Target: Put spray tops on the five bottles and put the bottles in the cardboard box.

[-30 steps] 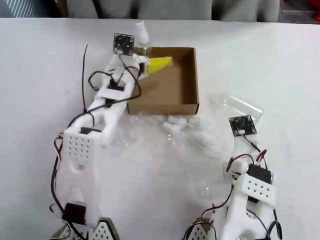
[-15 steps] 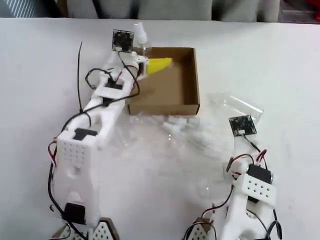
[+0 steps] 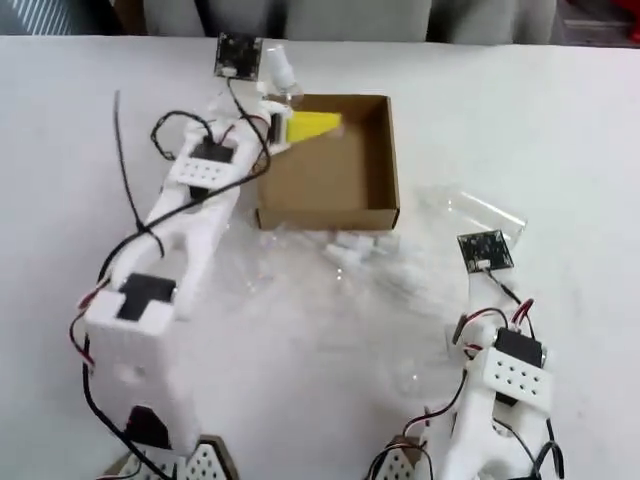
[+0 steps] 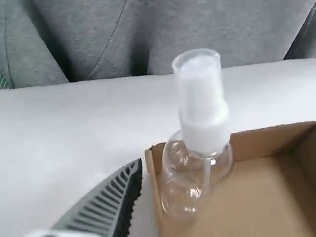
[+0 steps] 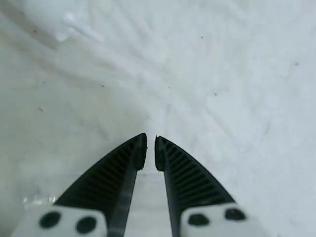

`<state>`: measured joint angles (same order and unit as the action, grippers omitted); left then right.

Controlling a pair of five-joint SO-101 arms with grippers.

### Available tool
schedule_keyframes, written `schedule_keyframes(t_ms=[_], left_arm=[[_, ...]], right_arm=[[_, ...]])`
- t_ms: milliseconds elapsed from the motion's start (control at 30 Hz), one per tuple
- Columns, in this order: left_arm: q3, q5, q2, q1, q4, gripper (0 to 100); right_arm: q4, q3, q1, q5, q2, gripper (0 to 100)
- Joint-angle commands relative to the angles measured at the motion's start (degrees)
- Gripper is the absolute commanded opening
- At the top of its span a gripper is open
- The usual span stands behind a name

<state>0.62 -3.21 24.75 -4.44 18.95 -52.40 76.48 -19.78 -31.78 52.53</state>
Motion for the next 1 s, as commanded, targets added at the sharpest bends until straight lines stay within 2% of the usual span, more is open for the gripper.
schedule_keyframes(t_ms=[0,200,567,633,833,967], left_arm=[[0.18,0.0,-8.75,0.75,11.87,55],[0.18,-2.9,-14.55,1.45,29.54,55],[0.18,-6.42,-22.81,3.82,49.67,54],[0.18,-6.33,-24.13,3.82,52.4,47],[0.18,-5.98,-27.47,3.74,55.47,15],[0.18,-6.42,-28.09,3.74,59.69,5]], right_arm=[[0.84,-0.26,0.4,-0.35,0.22,1.8],[0.84,-0.26,0.4,-0.26,0.22,1.8],[0.84,-0.26,0.4,-0.26,0.22,1.8],[0.84,-0.26,0.4,-0.26,0.22,1.8],[0.84,-0.26,0.4,-0.26,0.22,1.8],[0.75,0.09,0.4,-0.35,0.22,1.8]])
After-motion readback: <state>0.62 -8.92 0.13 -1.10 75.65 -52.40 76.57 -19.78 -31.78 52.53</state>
